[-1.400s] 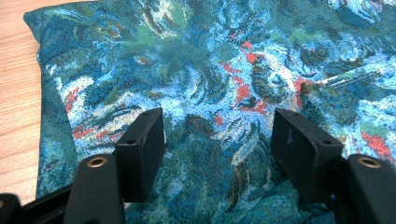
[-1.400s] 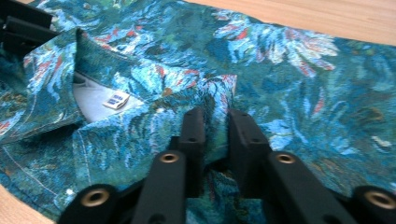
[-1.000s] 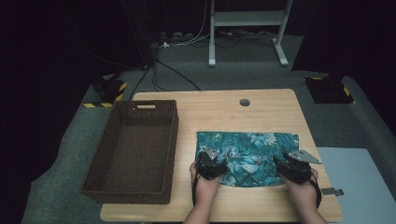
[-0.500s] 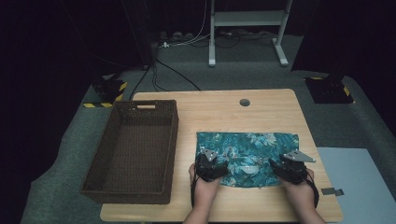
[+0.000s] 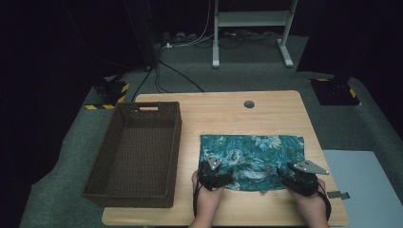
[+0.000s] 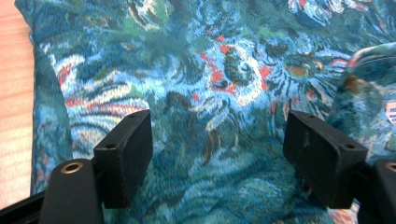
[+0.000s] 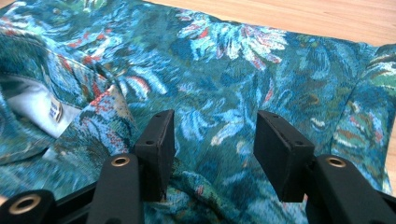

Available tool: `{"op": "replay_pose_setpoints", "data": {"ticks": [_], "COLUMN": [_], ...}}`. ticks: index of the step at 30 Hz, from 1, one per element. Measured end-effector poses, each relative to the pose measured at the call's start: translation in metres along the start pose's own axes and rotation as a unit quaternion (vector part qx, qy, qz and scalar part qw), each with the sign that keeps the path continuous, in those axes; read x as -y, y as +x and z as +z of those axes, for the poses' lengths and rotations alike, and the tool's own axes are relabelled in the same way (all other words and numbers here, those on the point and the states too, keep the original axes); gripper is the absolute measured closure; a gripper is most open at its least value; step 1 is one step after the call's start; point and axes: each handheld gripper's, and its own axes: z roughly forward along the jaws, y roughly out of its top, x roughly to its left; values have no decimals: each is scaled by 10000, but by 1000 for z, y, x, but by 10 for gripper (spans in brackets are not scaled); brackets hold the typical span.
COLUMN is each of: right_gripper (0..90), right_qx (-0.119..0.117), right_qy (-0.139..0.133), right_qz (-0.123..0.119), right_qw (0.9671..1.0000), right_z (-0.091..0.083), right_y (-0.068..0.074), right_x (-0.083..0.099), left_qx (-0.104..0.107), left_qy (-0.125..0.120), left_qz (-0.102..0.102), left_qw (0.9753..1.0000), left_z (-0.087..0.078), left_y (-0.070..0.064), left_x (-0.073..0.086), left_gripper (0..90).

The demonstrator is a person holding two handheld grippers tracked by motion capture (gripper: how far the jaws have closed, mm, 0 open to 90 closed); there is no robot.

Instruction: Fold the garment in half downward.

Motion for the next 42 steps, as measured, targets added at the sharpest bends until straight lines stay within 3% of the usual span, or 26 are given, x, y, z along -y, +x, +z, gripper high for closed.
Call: {"op": "replay_pose_setpoints", "data": {"ticks": [16, 25, 34, 42], "right_gripper": [475, 472, 467, 466], "right_qx": [-39, -33, -51, -98], "right_qy": [36, -3, -86, 169], "right_qz": [28, 104, 142, 109], "right_qw": [10000, 9999, 9998, 9998], "right_z": [-17, -23, -16, -4], "right_y": [5, 1, 2, 4], "right_x": [16, 19, 5, 10], "left_qx": [48, 29, -30, -164], "left_qy": [28, -23, -10, 203], "left_qz": [24, -5, 46, 144], "left_qw": [10000, 10000, 10000, 9996], "left_z": [-14, -17, -11, -6], "left_y": [-6, -4, -1, 3], "left_x": [15, 13, 2, 9], "left_gripper": [213, 203, 195, 191]}}
